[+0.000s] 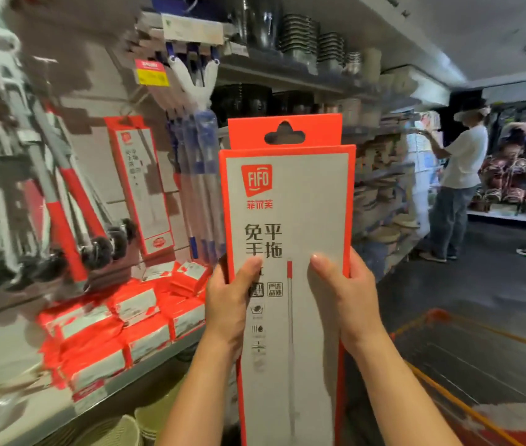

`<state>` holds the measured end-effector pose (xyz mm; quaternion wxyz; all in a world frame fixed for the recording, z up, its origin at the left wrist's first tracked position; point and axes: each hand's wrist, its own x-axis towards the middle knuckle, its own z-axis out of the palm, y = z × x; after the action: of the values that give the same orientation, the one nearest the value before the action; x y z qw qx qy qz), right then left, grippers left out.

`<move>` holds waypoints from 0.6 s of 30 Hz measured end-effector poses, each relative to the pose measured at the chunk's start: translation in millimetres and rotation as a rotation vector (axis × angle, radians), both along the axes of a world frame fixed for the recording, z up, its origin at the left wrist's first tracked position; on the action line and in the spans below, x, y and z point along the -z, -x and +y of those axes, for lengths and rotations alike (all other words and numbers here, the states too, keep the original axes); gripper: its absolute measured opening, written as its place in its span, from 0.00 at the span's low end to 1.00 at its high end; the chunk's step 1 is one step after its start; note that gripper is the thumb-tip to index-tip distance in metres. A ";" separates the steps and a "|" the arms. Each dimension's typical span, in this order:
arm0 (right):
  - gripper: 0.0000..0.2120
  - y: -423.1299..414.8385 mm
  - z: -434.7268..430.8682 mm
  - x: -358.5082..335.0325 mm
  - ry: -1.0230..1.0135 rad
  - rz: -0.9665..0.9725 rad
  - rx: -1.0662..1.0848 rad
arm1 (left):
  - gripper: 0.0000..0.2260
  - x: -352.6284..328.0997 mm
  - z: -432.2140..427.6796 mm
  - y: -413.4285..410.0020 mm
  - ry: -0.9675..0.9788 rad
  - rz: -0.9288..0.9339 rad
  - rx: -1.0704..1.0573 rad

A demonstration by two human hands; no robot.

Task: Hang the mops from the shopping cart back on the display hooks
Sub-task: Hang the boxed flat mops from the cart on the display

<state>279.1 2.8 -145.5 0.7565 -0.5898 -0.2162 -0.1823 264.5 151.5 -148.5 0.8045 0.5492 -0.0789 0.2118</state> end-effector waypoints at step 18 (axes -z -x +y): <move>0.21 -119.6 85.5 -1.3 0.085 0.037 -0.444 | 0.22 -12.9 60.3 -53.2 0.143 -0.058 -0.449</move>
<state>398.6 88.4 -144.2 0.7563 -0.5623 -0.3343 0.0090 317.7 211.8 -135.6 0.7716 0.4882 0.0372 0.4062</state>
